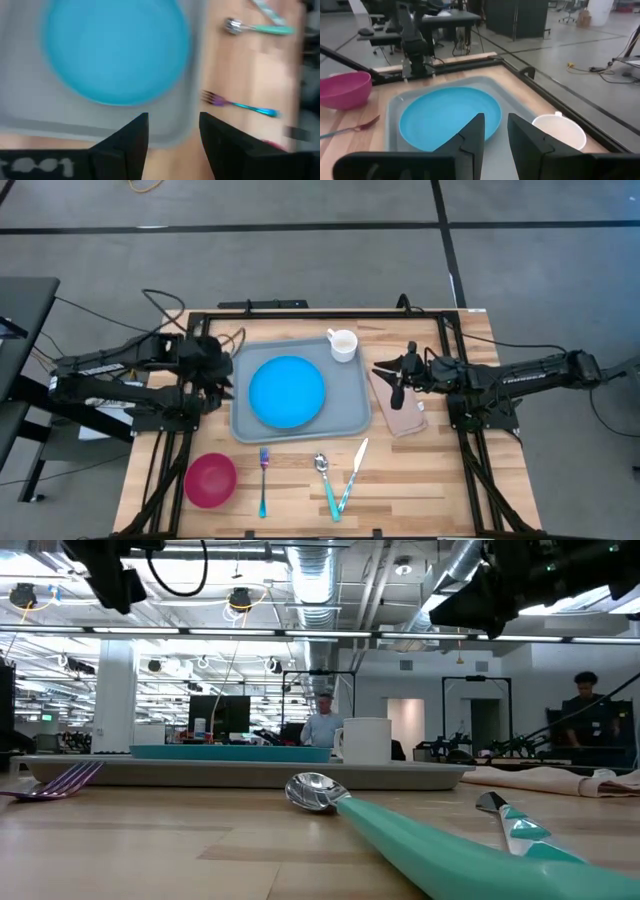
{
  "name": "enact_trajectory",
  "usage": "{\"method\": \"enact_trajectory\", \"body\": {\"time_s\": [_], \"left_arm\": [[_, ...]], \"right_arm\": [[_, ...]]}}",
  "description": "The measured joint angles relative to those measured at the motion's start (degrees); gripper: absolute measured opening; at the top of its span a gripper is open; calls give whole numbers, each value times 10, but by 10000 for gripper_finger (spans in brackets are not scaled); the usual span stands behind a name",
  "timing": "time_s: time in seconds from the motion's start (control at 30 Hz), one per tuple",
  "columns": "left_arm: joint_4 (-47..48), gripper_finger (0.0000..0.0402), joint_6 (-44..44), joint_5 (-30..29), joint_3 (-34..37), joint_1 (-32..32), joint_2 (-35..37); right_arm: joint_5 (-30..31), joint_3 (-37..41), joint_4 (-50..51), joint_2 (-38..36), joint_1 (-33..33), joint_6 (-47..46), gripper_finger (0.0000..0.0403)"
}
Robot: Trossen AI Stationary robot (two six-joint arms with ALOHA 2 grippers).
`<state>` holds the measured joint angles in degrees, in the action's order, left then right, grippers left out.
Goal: Set up tray
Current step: Put the red bowl on top of the blue plate on the tray
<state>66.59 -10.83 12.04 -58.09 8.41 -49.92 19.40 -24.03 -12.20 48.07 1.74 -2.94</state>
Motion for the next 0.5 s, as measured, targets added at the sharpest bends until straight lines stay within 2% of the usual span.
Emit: {"method": "enact_trajectory", "body": {"time_s": [0.13,0.3,0.5], "left_arm": [[-6,154,-73,27,19,-67,-8],[-6,154,-160,28,32,-165,-26],[-8,153,-175,22,33,-273,-58]], "right_arm": [[0,0,-3,-1,0,0,79],[0,0,9,13,2,-2,79],[0,-1,8,41,1,-13,79]]}}
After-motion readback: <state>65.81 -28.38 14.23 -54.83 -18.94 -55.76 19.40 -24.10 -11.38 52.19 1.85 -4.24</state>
